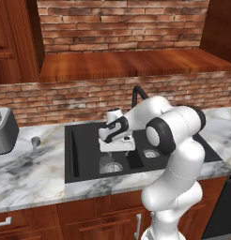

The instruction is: Move any existing items from the left basin to the right basin for drying. Then move the measuring cup from the counter to the left basin of the sink for washing.

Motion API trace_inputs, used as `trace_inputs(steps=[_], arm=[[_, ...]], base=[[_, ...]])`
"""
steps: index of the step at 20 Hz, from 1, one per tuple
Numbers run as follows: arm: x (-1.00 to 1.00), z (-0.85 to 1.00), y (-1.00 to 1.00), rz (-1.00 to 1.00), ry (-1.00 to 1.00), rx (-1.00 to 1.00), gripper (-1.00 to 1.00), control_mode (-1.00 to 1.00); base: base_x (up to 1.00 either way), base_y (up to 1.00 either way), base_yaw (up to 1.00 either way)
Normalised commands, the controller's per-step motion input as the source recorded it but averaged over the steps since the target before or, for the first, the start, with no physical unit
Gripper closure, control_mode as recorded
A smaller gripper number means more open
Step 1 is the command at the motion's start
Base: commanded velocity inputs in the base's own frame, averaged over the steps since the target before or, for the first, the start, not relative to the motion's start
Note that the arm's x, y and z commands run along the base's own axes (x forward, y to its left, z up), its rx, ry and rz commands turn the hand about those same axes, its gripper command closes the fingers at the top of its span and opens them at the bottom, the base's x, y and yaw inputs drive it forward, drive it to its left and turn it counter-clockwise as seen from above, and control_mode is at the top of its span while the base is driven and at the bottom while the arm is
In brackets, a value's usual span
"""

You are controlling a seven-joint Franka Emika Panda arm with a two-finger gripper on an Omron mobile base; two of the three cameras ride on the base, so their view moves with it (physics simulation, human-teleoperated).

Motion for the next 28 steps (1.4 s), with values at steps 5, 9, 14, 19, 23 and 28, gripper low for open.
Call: trace_inputs(steps=[5, 9, 14, 19, 23, 28], arm=[[0.12, -0.18, 0.04, -0.05, -0.02, -0.03, -1.00, -1.00], [0.15, -0.13, 0.02, -0.05, -0.03, -0.03, -1.00, -1.00], [0.09, -0.19, 0.03, -0.01, -0.05, -0.02, -1.00, -1.00], [0.13, -0.26, 0.00, 0.00, -0.06, 0.00, -1.00, -1.00], [0.22, -0.23, 0.00, 0.00, -0.03, 0.00, -1.00, -1.00], [0.26, -0.19, 0.04, 0.00, -0.01, 0.00, -1.00, -1.00]], base=[[0.00, 0.00, 0.00], [0.00, 0.00, 0.00], [0.00, 0.00, 0.00], [0.00, 0.00, 0.00], [0.00, 0.00, 0.00], [0.00, 0.00, 0.00]])
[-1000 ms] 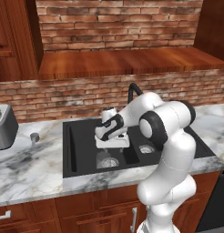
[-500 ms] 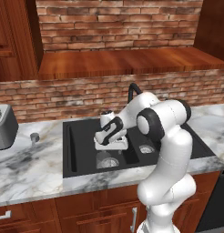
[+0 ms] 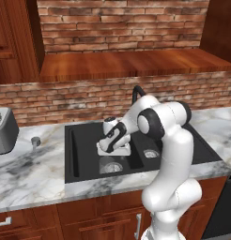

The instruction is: Move any existing items from the left basin to the right basin for drying. Then move the measuring cup from the counter to the left basin of the sink for washing.

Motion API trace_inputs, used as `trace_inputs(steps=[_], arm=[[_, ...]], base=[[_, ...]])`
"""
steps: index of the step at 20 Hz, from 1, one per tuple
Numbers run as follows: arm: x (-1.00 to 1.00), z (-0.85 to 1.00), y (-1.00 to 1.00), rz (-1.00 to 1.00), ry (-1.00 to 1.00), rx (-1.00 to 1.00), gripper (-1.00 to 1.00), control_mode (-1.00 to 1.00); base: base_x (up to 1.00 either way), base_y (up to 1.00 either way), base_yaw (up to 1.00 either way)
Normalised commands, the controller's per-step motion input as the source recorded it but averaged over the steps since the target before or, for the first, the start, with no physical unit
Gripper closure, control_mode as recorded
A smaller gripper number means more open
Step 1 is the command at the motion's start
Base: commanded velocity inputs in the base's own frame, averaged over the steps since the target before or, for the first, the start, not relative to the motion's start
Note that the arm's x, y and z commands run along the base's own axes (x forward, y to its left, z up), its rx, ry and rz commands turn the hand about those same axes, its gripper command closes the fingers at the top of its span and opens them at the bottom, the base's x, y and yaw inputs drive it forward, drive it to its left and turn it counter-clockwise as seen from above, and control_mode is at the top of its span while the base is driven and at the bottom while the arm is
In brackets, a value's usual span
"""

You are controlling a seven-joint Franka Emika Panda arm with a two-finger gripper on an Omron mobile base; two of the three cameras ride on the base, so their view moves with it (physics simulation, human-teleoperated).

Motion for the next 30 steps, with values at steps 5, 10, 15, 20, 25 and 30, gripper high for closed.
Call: trace_inputs(steps=[5, 10, 15, 20, 25, 30], arm=[[0.19, -0.13, 0.11, 0.00, 0.00, 0.00, -1.00, -1.00], [0.22, -0.15, 0.09, 0.00, 0.00, 0.00, -1.00, -1.00], [0.22, -0.24, 0.02, 0.00, 0.00, 0.00, -1.00, -1.00], [0.23, -0.27, 0.01, 0.00, 0.00, 0.00, -1.00, -1.00], [0.28, -0.24, 0.02, 0.00, 0.00, 0.00, -1.00, -1.00], [-0.01, -0.12, 0.01, 0.02, 0.00, 0.00, -1.00, -1.00]], base=[[0.00, 0.00, 0.00], [0.00, 0.00, 0.00], [0.00, 0.00, 0.00], [0.00, 0.00, 0.00], [0.00, 0.00, 0.00], [0.00, 0.00, 0.00]])
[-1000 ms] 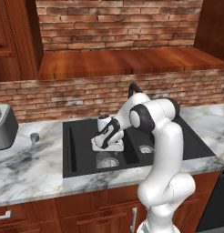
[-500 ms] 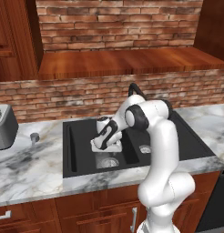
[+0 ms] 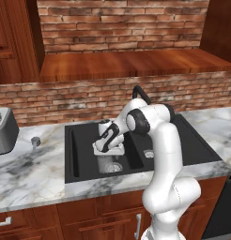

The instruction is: Move any existing items from the left basin to the right basin for drying. Then move the measuring cup from the counter to the left basin of the sink for washing.

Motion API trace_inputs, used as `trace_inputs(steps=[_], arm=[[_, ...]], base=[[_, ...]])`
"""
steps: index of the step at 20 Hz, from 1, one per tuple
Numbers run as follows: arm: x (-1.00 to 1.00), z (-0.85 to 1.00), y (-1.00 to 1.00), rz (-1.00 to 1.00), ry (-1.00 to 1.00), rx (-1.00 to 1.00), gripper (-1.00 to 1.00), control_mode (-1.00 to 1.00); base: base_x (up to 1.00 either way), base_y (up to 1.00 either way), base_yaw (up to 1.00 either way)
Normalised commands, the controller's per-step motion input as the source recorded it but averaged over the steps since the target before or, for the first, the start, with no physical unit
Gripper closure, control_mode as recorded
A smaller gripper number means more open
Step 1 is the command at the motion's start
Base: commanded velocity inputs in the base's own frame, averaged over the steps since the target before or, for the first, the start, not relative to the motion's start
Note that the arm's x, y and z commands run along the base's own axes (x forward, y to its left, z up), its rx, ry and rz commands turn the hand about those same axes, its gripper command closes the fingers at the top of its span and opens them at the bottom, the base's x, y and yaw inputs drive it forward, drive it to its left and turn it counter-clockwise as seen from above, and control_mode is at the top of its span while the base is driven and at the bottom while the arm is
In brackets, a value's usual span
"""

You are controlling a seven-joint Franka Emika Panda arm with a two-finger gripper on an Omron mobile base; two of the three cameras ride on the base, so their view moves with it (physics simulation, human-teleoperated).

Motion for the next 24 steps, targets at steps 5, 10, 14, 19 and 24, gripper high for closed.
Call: trace_inputs(steps=[5, 10, 14, 19, 24], arm=[[-0.35, -0.19, 0.00, 0.02, 0.00, 0.00, -1.00, -1.00], [-0.27, -0.29, 0.00, 0.01, 0.00, 0.00, -1.00, -1.00], [-0.05, -0.27, 0.00, 0.01, 0.00, 0.00, -1.00, -1.00], [-0.01, -0.26, 0.02, 0.01, 0.01, 0.00, 1.00, -1.00], [-0.18, -0.23, 0.04, 0.00, 0.00, 0.00, 1.00, -1.00]], base=[[0.00, 0.00, 0.00], [0.00, 0.00, 0.00], [0.00, 0.00, 0.00], [0.00, 0.00, 0.00], [0.00, 0.00, 0.00]])
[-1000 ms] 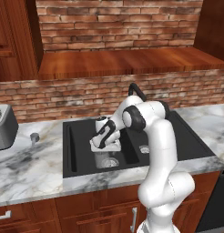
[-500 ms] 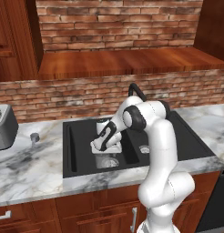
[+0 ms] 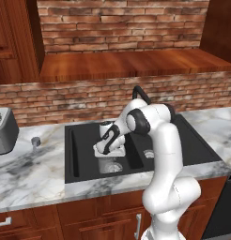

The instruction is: Move any existing items from the left basin to the right basin for drying. Then move the measuring cup from the counter to the left basin of the sink for washing.

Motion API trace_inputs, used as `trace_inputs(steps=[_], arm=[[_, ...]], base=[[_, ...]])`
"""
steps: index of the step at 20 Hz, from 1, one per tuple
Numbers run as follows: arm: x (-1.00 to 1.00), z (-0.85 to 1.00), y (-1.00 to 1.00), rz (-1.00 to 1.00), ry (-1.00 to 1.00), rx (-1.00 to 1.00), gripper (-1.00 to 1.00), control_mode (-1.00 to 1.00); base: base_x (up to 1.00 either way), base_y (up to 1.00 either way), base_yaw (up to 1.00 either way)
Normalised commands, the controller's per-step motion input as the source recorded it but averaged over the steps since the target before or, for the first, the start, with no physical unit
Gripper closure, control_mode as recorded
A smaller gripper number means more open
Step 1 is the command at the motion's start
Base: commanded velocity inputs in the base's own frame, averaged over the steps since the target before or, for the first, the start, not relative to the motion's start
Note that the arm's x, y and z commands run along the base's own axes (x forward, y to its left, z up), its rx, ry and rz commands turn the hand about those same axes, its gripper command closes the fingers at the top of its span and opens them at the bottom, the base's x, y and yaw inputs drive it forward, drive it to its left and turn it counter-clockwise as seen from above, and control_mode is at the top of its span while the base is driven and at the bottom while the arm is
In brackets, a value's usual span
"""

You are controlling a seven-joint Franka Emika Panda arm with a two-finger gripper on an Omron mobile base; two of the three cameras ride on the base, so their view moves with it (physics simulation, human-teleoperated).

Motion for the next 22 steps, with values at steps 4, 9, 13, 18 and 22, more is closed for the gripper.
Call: trace_inputs(steps=[4, 9, 13, 18, 22], arm=[[-0.21, -0.06, 0.01, 0.00, -0.02, 0.00, 1.00, -1.00], [-0.21, 0.38, 0.00, 0.00, -0.10, 0.00, 1.00, -1.00], [-0.21, 0.73, -0.11, 0.00, -0.14, 0.00, 1.00, -1.00], [-0.28, 0.81, -0.20, 0.00, -0.18, 0.00, 1.00, -1.00], [-0.26, 0.87, -0.32, 0.00, -0.17, 0.01, 1.00, -1.00]], base=[[0.00, 0.00, 0.00], [0.00, 0.00, 0.00], [0.00, 0.00, 0.00], [0.00, 0.00, 0.00], [0.00, 0.00, 0.00]])
